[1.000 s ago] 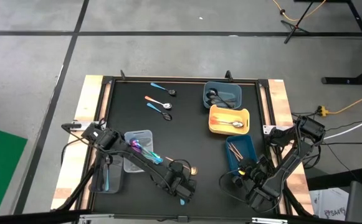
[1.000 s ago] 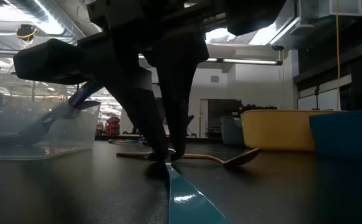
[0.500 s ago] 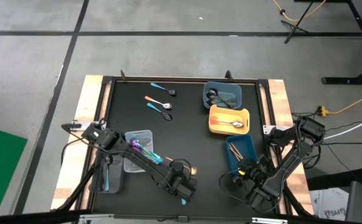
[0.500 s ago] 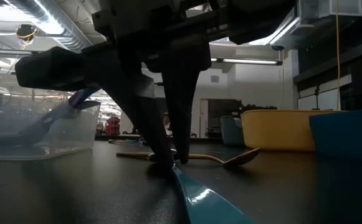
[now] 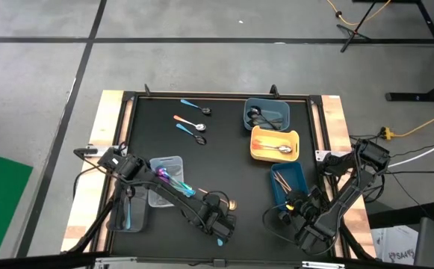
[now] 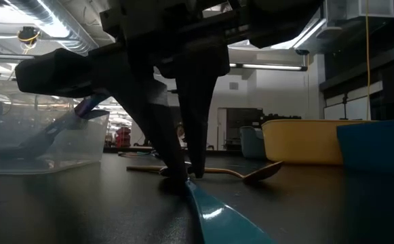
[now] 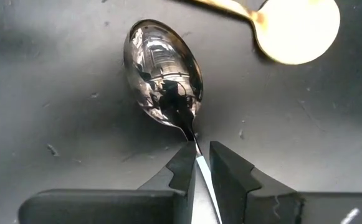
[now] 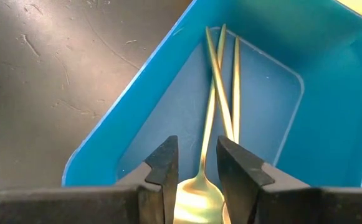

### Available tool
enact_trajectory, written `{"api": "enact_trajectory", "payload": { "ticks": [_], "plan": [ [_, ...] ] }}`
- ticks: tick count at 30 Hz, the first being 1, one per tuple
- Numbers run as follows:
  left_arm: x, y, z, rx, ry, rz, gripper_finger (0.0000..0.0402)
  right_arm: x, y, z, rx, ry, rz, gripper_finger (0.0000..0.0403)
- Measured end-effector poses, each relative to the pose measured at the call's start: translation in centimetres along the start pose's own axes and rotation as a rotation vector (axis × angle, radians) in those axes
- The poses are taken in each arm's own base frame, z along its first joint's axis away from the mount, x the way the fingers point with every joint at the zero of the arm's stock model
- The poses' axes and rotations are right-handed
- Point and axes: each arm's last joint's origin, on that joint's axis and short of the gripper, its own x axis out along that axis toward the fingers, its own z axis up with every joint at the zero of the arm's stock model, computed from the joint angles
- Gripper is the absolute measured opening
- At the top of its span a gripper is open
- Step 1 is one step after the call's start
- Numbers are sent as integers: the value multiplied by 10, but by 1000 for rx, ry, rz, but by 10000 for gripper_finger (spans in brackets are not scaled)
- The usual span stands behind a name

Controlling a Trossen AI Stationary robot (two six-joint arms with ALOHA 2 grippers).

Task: Sort silverware by color (type)
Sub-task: Put the light blue spoon into the black bin

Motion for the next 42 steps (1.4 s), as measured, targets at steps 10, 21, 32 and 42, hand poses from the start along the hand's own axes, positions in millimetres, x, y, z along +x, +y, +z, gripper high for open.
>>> {"api": "enact_trajectory", "payload": {
  "ticks": [10, 21, 32, 42],
  "plan": [
    [2, -1, 2, 37, 46, 19, 41, 0, 0, 0, 0, 0, 0, 101],
    [2, 0, 2, 46, 40, 19, 41, 0, 0, 0, 0, 0, 0, 101],
    [10, 5, 5, 45, 26, 41, 41, 0, 0, 0, 0, 0, 1, 101],
    [13, 8, 4, 40, 26, 37, 13, 0, 0, 0, 1, 1, 2, 101]
  ]
}}
